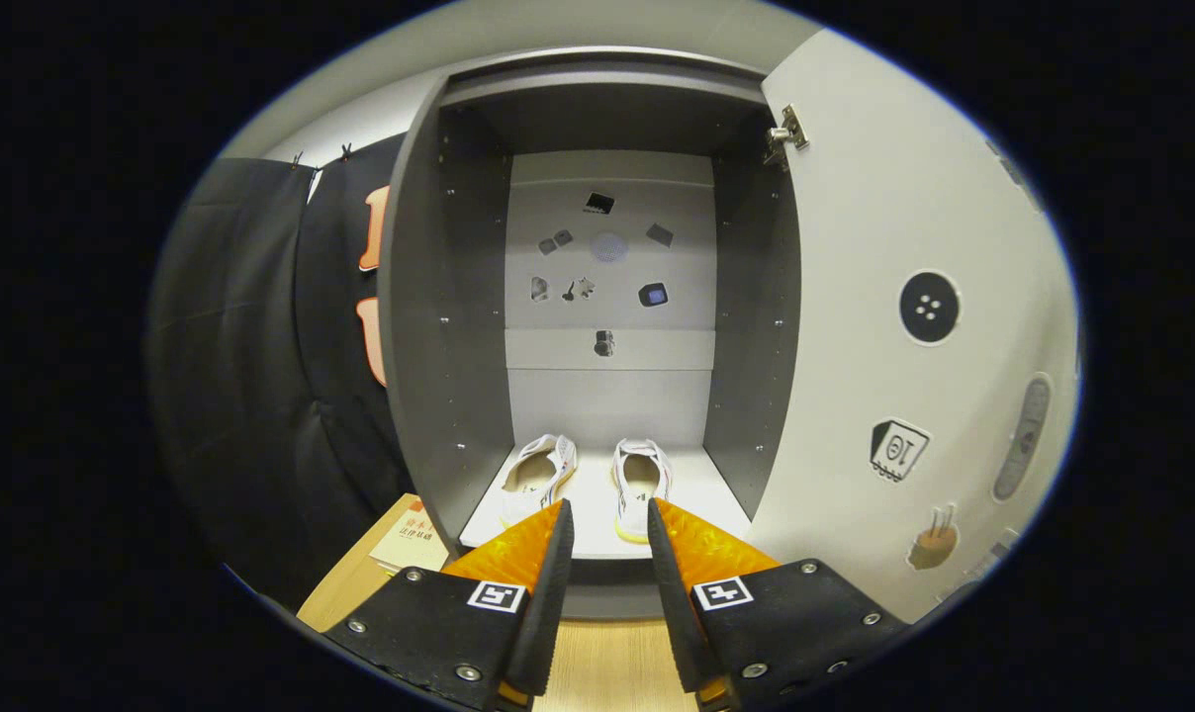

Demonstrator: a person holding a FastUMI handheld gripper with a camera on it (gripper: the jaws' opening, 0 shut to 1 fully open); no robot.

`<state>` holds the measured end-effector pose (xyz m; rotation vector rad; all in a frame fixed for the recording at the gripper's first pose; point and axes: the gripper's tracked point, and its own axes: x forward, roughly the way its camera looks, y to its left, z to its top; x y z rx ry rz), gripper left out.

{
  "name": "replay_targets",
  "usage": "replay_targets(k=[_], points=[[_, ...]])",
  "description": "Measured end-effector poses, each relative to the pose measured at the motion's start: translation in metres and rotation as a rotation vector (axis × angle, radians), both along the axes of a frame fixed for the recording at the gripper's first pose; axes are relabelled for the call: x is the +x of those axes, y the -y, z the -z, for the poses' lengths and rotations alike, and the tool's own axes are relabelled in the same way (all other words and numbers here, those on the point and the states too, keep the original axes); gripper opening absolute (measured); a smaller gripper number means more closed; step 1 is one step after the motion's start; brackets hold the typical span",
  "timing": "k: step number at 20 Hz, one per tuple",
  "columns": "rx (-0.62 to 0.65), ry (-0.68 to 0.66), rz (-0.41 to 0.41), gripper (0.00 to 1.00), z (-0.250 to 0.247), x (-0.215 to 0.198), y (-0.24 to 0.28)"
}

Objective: Open the shoe cabinet door, grab the shoes and put them into the shoe cabinet, then close the shoe cabinet door.

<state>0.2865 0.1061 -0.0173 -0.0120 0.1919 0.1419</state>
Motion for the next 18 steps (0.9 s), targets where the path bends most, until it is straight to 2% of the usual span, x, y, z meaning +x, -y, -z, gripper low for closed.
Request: replay_targets(k=[6, 12, 18], points=[[0.016, 0.043, 0.01, 0.48, -0.016, -0.067, 0.002], [0.008, 0.062, 0.063, 0.48, -0.02, -0.123, 0.013], [-0.008, 0.059, 0.128, 0.49, -0.021, -0.176, 0.048]])
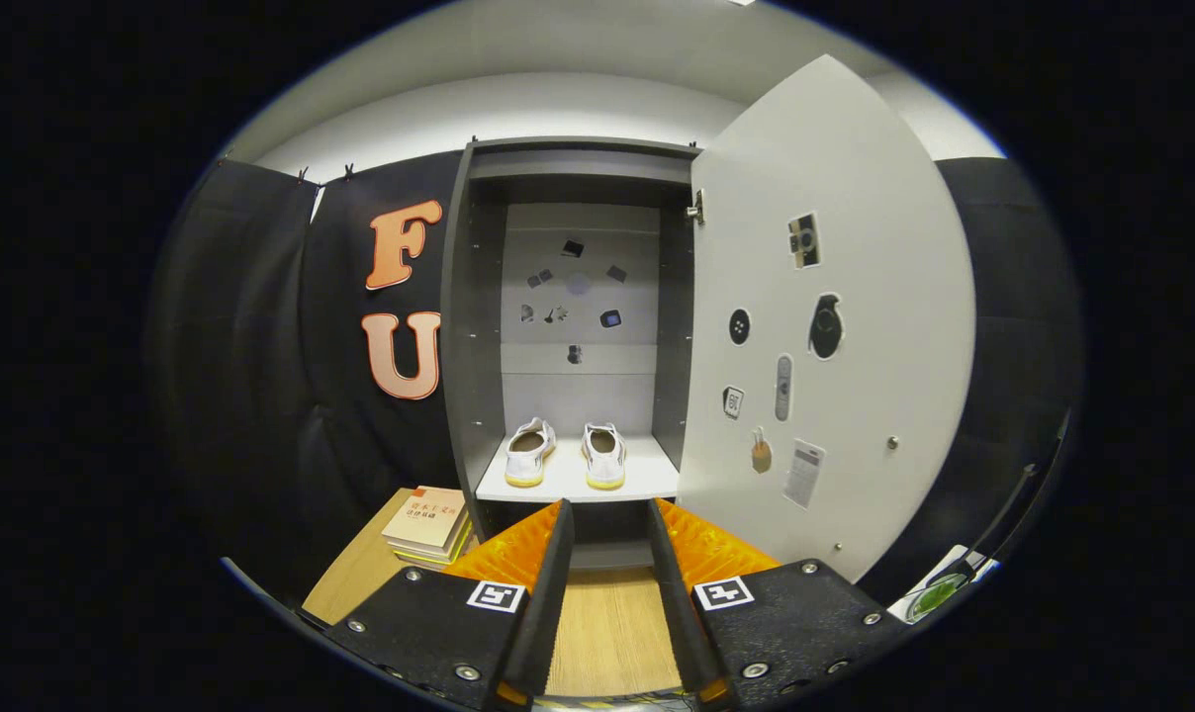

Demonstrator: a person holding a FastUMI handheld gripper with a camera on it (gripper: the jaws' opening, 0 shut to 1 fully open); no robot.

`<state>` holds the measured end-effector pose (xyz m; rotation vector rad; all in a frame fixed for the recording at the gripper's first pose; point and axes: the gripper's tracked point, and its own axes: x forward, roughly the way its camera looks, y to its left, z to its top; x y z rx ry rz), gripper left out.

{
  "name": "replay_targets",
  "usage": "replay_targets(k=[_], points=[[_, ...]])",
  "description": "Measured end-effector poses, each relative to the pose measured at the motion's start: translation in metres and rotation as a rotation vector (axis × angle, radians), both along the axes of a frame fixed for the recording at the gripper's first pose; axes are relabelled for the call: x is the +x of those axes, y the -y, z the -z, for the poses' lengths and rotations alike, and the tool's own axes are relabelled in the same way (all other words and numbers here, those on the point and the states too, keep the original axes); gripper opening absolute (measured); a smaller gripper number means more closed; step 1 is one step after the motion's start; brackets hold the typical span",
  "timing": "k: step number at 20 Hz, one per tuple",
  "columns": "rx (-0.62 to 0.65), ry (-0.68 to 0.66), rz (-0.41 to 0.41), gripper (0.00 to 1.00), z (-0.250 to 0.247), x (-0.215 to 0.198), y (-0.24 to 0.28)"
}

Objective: Open the shoe cabinet door, grab the shoes and put them into the shoe cabinet, then close the shoe cabinet door.

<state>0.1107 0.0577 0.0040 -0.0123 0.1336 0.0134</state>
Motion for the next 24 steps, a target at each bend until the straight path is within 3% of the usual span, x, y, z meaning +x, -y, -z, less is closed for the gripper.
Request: replay_targets(k=[12, 17, 24], points=[[0.051, -0.003, 0.222, 0.52, 0.01, -0.069, 0.141], [0.069, -0.035, 0.259, 0.55, 0.03, -0.061, 0.188], [0.139, -0.085, 0.209, 0.59, 0.067, -0.012, 0.212]])
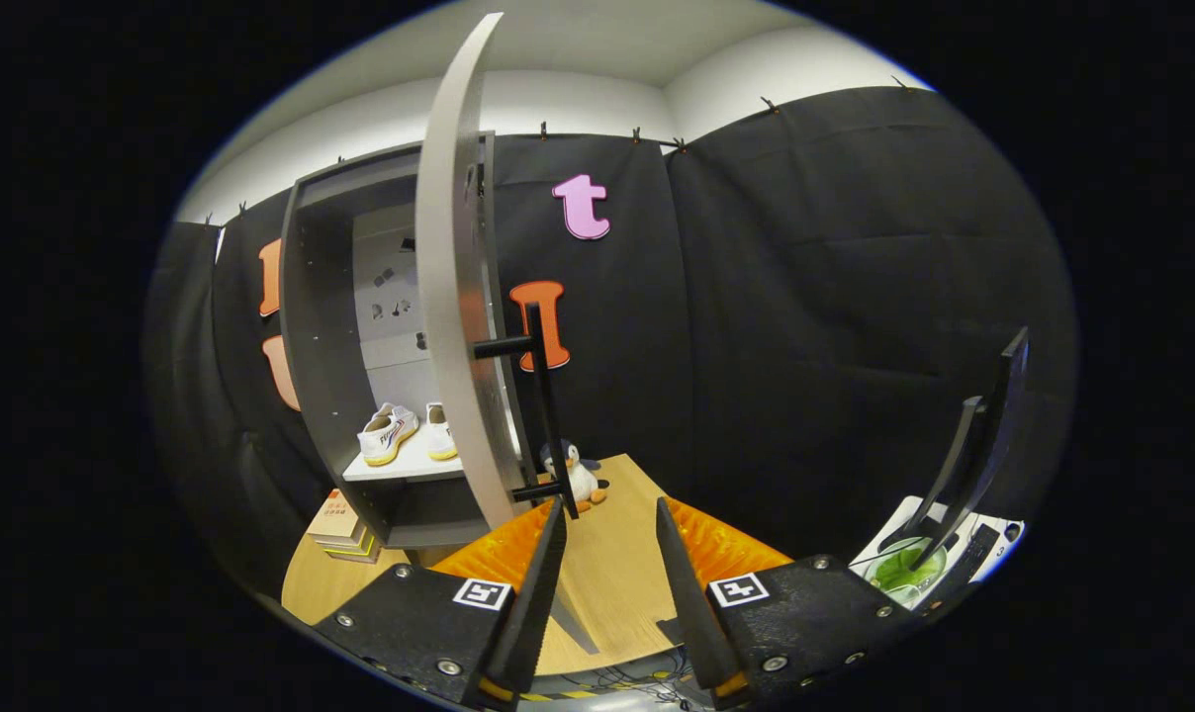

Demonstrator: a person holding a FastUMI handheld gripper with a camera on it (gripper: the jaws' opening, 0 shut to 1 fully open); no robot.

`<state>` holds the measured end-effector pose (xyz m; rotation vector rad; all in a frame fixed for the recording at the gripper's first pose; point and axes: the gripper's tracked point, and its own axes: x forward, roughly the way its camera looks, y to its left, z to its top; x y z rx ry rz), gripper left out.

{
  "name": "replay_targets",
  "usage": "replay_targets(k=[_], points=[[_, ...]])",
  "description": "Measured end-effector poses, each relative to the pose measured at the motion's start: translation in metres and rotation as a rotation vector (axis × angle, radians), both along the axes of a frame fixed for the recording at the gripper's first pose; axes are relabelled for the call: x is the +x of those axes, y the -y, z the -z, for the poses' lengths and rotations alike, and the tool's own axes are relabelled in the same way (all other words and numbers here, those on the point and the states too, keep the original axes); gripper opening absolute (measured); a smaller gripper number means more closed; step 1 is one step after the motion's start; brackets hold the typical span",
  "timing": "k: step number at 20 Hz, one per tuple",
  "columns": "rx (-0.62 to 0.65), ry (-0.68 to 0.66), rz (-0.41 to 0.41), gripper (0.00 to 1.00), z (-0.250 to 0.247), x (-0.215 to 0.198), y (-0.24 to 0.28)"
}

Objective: Open the shoe cabinet door, grab the shoes and put them into the shoe cabinet, then close the shoe cabinet door.

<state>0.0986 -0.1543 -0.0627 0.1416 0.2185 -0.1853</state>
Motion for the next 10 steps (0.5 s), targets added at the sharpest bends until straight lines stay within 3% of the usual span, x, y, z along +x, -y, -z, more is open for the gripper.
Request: replay_targets(k=[2, 10], points=[[0.026, 0.004, -0.031, 0.6, 0.0032, 0.0086, -0.007], [-0.043, 0.041, -0.018, 0.61, -0.0013, 0.0116, -0.0115]])
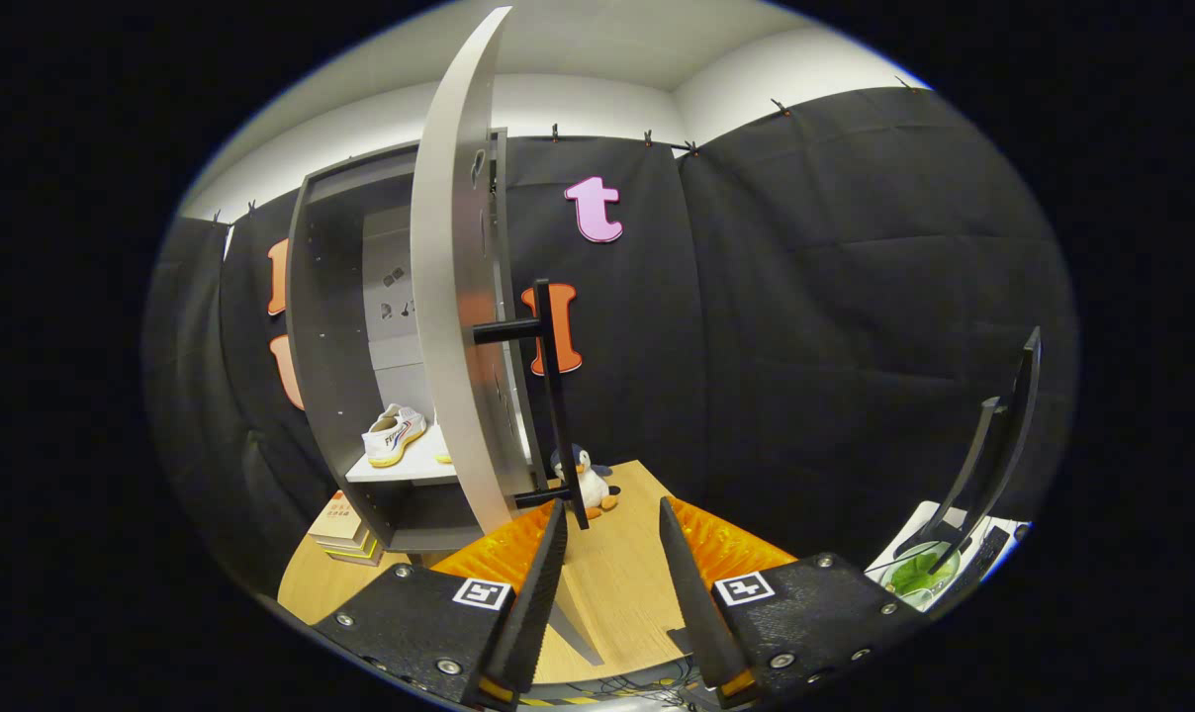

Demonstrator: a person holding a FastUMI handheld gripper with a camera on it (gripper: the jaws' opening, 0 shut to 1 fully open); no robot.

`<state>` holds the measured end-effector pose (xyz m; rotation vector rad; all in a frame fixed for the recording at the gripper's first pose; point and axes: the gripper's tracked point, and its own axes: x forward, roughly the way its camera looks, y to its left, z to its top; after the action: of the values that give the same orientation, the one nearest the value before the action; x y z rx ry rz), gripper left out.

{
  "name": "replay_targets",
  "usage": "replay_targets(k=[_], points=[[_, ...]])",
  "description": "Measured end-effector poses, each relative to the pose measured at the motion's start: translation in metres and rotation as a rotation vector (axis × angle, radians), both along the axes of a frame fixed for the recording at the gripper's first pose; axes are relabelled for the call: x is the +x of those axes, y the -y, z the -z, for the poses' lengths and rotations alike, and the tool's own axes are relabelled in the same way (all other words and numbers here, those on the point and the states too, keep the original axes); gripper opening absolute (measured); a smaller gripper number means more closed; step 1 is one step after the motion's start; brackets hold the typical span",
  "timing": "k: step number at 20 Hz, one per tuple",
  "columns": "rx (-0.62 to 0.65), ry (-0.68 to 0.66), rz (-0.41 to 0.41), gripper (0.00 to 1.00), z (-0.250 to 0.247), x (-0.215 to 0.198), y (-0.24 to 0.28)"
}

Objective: Open the shoe cabinet door, grab the shoes and put them into the shoe cabinet, then close the shoe cabinet door.

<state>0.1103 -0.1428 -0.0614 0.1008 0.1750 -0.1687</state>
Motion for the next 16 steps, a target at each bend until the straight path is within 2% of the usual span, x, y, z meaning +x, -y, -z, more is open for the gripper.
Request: replay_targets(k=[3, 10, 16], points=[[-0.011, 0.004, -0.036, 0.61, -0.002, -0.001, -0.016], [-0.001, 0.035, -0.2, 0.61, -0.003, 0.003, -0.073], [0.006, 0.038, -0.29, 0.62, -0.001, 0.007, -0.104]])
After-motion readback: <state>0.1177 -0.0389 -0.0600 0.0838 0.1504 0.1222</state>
